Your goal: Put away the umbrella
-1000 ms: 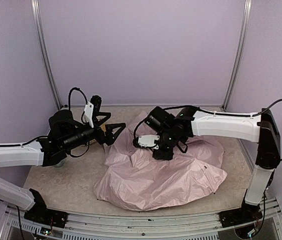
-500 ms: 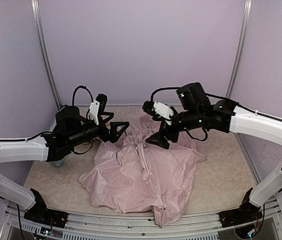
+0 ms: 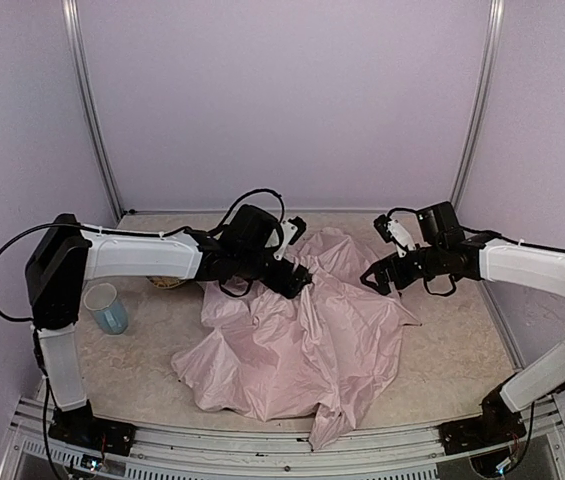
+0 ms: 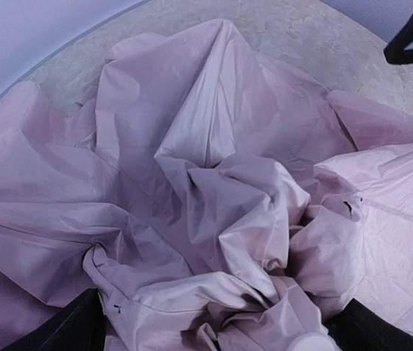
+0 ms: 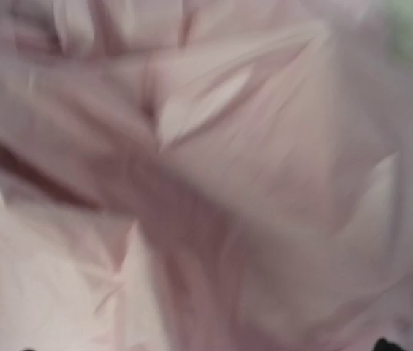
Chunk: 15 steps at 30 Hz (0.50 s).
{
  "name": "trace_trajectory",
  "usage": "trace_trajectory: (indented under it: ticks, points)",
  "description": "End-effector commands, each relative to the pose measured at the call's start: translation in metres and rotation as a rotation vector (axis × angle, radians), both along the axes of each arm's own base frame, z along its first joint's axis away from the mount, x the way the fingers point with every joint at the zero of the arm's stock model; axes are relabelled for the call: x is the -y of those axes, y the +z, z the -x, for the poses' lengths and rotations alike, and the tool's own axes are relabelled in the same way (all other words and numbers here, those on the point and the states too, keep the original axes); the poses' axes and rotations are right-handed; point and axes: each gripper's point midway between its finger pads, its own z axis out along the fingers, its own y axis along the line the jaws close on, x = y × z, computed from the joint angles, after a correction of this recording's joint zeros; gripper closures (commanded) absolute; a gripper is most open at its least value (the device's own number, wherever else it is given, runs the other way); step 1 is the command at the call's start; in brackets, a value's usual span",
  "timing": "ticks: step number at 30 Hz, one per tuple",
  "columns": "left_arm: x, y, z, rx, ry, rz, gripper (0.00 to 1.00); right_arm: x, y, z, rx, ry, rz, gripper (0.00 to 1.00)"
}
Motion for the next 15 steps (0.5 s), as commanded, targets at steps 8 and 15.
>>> trace_trajectory:
  ticks: [8, 15]
  points:
    - [0.009, -0.024, 0.008, -0.134, -0.063, 0.026, 0.62, 0.005, 0.011, -0.001, 0.045, -0.027, -0.013, 0.03]
    - [0.009, 0.07, 0.009, -0.009, -0.105, 0.309, 0.98, 0.008, 0.09, 0.021, 0.247, 0.03, -0.113, 0.01]
